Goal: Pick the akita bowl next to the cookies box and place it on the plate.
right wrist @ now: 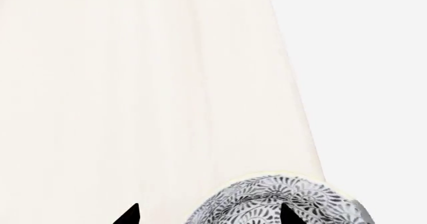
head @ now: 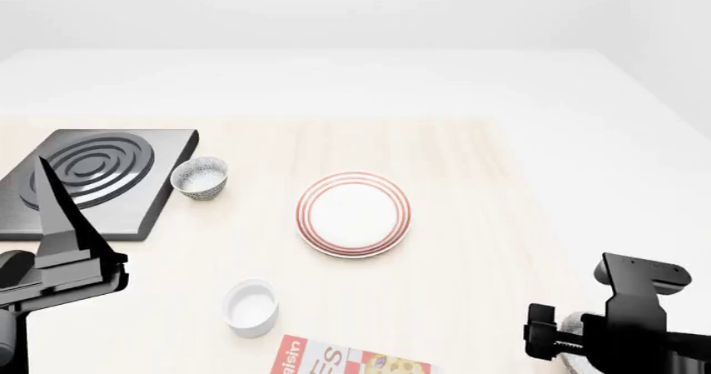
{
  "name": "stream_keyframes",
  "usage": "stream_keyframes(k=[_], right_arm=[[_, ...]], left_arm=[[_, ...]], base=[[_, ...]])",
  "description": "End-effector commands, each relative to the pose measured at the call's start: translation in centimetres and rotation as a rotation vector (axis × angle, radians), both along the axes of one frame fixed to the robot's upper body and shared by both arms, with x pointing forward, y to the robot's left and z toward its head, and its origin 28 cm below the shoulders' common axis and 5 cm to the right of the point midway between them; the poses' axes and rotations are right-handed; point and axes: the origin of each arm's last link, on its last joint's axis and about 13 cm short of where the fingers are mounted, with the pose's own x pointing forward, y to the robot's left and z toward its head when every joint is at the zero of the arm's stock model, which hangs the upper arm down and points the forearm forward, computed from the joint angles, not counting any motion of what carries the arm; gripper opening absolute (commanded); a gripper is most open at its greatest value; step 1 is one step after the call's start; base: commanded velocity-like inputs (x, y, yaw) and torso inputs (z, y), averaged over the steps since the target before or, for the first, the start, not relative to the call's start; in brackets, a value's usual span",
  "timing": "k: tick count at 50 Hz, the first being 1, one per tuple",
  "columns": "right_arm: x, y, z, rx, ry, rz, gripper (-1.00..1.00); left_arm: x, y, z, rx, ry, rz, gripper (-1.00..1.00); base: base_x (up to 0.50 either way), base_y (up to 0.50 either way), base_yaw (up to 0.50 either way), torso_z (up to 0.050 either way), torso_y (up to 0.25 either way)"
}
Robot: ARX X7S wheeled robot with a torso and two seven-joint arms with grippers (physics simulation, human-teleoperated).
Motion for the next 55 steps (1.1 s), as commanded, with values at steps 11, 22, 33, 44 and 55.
stream_keyframes(k=[11,22,33,44,55], right_arm=[[-0.8,0.2,-2.6,0.037,0.084,-0.008,1.0],[-1.2,0.4,-4.0,0.06,0.122,0.0,1.0],[-1.1,0.5,-4.3,0.058,0.112,0.01,-1.0],[-0.9,0.5,-3.5,0.01,-0.021,0.025,-1.0],[0.0,0.5,-0.9,-0.008,-0.116,0.031,-1.0]], left_arm=[[0.0,0.0,0.0,0.0,0.001,0.002,1.0],[0.0,0.0,0.0,-0.002,0.002,0.003,1.0],[0.0,0.0,0.0,-0.002,0.002,0.003,1.0],[0.1,0.0,-0.1,-0.003,0.003,0.004,1.0],[0.0,0.0,0.0,-0.002,0.004,0.006,1.0]], base=[[0.0,0.0,0.0,0.0,0.0],[0.0,0.0,0.0,-0.004,0.0],[0.0,0.0,0.0,-0.004,0.0],[0.01,0.0,0.0,-0.004,0.0],[0.0,0.0,0.0,-0.003,0.0]])
